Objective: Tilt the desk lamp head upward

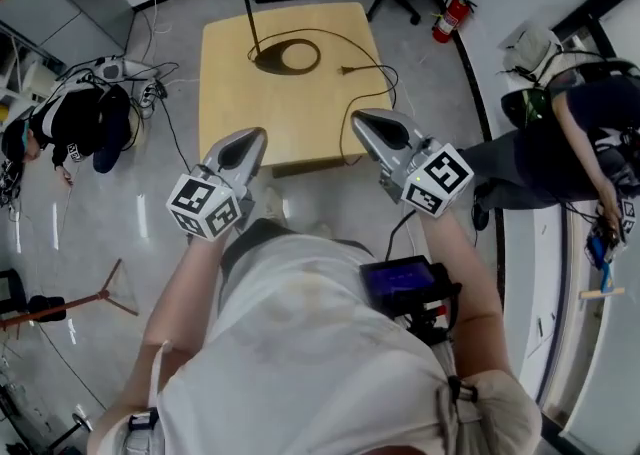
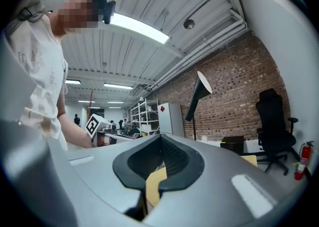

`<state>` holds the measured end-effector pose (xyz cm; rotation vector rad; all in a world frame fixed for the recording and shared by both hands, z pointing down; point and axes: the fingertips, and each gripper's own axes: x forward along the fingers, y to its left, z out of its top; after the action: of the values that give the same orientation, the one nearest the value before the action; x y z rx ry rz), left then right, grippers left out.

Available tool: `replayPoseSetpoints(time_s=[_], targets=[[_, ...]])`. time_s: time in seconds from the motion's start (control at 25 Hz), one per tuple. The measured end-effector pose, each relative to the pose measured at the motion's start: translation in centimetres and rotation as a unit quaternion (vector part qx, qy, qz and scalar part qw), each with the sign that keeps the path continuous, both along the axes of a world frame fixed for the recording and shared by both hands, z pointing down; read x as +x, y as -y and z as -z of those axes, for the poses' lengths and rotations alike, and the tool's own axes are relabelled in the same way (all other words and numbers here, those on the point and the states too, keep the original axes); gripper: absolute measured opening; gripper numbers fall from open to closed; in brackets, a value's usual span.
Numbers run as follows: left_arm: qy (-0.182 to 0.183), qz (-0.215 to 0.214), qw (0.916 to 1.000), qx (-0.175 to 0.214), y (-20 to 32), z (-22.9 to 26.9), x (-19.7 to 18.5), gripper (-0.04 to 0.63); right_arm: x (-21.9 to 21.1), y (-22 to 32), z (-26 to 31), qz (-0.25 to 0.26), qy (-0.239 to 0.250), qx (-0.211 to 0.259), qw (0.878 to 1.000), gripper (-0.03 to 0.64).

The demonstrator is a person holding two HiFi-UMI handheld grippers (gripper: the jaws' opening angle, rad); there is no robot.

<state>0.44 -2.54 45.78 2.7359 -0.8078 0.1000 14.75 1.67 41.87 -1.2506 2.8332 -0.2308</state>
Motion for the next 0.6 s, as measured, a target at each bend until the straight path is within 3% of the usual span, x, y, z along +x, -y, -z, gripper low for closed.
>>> replayPoseSetpoints(time_s=[0.28, 0.6], targets=[[0.001, -0.006, 0.9999, -0.013, -0.8, -1.0, -0.2, 0.002, -0.1, -0.5, -1.7, -0.013, 0.013, -0.025, 1.0, 0.014], [0.001, -0.008, 0.9998, -0.018, -1.4, -1.8, -0.9, 0.002, -1.0, -1.4, -1.6, -0.013, 0.008, -0.02, 1.0, 0.014]])
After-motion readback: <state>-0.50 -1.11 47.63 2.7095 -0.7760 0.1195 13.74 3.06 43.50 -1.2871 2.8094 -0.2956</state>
